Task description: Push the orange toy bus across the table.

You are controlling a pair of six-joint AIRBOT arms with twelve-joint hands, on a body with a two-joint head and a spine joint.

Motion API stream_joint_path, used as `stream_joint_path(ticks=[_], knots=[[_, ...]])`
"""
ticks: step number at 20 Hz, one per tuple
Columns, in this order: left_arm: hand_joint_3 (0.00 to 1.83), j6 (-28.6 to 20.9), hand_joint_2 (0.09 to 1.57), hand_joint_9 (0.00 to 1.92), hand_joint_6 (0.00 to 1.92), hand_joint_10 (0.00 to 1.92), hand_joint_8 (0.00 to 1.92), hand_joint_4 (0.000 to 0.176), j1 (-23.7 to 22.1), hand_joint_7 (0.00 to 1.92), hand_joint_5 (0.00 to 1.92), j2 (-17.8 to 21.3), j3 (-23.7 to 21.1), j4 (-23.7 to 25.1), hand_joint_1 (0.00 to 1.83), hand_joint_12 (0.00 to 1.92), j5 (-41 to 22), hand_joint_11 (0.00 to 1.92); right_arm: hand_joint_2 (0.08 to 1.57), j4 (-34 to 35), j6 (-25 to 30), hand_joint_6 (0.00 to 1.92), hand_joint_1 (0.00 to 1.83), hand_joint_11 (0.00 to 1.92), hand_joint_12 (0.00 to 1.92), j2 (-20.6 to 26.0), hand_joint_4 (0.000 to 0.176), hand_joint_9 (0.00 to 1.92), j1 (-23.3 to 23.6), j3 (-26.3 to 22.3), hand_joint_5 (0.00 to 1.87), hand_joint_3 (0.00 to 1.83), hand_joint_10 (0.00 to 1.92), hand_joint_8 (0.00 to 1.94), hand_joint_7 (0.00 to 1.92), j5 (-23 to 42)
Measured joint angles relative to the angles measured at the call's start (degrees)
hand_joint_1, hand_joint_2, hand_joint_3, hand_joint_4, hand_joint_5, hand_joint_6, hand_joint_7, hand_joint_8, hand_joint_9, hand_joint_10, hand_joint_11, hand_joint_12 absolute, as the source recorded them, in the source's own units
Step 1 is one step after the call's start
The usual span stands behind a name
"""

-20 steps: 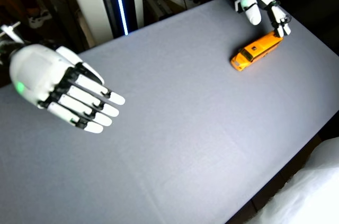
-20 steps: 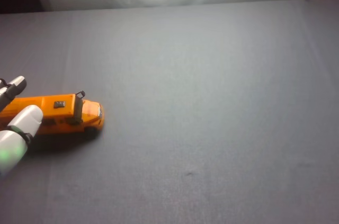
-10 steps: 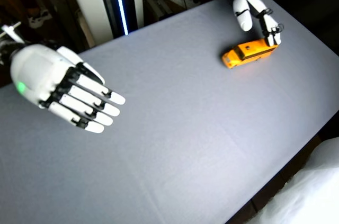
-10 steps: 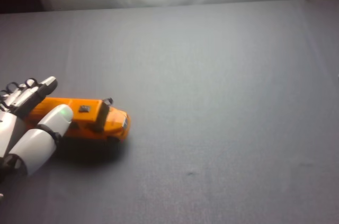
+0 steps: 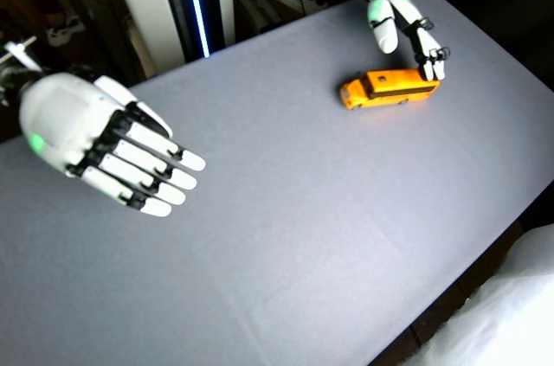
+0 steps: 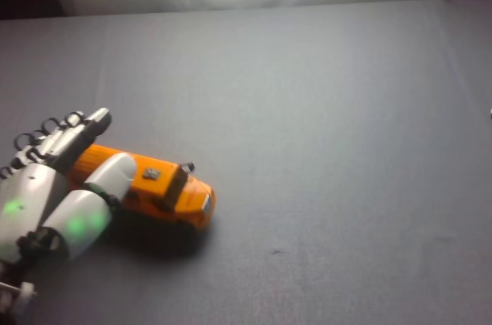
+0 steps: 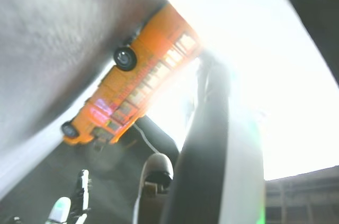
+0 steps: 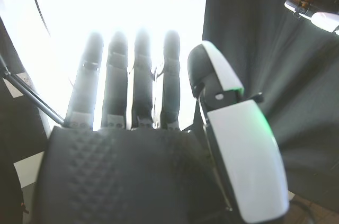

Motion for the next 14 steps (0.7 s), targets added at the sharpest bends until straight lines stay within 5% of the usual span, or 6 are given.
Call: stream_joint_path(ticks=[5, 9, 11, 13, 14], knots=[[0.00, -0.15, 1.34, 0.21, 0.00, 0.01, 0.00, 0.080, -0.46, 0.17, 0.28, -0.28, -1.20, 3.87, 0.00, 0.46, 0.11, 0.00, 1.40, -0.04, 0.00, 0.00, 0.79, 0.08, 0.64, -0.07, 0.039, 0.40, 0.00, 0.00, 0.65, 0.00, 0.00, 0.00, 0.52, -0.02], [0.00, -0.13, 1.34, 0.23, 0.00, 0.01, 0.01, 0.080, -0.46, 0.21, 0.30, -0.26, -2.14, 6.21, 0.00, 0.52, -0.22, 0.00, 1.40, 0.02, 0.02, 0.00, 0.76, 0.08, 0.64, -0.09, 0.037, 0.40, 0.00, 0.00, 0.65, 0.00, 0.00, 0.00, 0.51, -0.02], [0.00, -0.11, 1.34, 0.23, 0.00, 0.00, 0.00, 0.068, -0.46, 0.21, 0.30, -0.26, -2.67, 7.76, 0.00, 0.49, -0.26, 0.00, 1.41, 0.00, 0.00, 0.00, 0.76, 0.09, 0.65, -0.17, 0.034, 0.40, 0.00, 0.00, 0.64, 0.00, 0.00, 0.00, 0.51, -0.02], [0.00, -0.11, 1.34, 0.24, 0.00, 0.00, 0.00, 0.022, -0.52, 0.22, 0.26, -0.26, -3.04, 9.16, 0.00, 0.45, -0.35, 0.00, 1.40, 0.04, 0.00, 0.00, 0.80, 0.09, 0.65, -0.17, 0.032, 0.41, 0.00, 0.00, 0.66, 0.00, 0.00, 0.00, 0.52, -0.02], [0.00, -0.11, 1.33, 0.25, 0.00, 0.01, 0.00, 0.024, -0.52, 0.22, 0.24, -0.26, -3.06, 9.92, 0.00, 0.46, -0.24, 0.00, 1.39, 0.07, 0.00, 0.00, 0.80, 0.08, 0.65, -0.17, 0.025, 0.41, 0.00, 0.00, 0.66, 0.00, 0.01, 0.00, 0.52, -0.02]])
